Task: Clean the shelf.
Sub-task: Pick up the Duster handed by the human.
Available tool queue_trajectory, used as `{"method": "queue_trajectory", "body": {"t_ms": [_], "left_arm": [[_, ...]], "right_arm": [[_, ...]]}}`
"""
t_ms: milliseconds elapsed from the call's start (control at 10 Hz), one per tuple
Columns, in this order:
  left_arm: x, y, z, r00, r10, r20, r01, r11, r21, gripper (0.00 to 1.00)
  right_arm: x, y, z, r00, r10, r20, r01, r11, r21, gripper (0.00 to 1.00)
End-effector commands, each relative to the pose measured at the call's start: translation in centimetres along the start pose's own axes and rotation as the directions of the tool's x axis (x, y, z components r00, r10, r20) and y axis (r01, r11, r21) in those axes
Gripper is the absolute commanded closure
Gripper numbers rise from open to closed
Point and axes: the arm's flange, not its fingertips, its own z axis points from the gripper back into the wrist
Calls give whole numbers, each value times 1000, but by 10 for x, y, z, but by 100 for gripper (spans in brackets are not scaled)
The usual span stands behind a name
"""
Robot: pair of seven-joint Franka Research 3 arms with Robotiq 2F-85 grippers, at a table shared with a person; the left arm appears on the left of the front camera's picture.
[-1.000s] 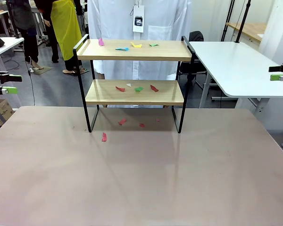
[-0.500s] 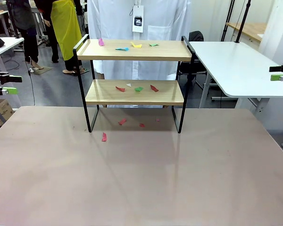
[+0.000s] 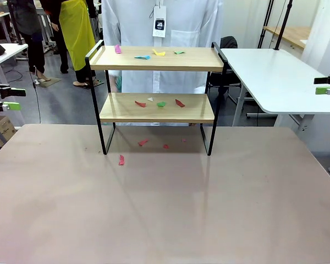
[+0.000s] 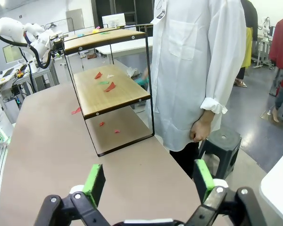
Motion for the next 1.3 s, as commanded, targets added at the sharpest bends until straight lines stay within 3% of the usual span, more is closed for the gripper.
{"method": "queue_trajectory", "body": {"t_ms": [0,1200], "left_arm": [[2,0,0,1000,-5,2,5,1000,1,0],[2,0,0,1000,-5,2,5,1000,1,0]], "right_arm": [[1,0,-1,1000,2,1,-2,1000,0,0],[1,0,-1,1000,2,1,-2,1000,0,0]]}}
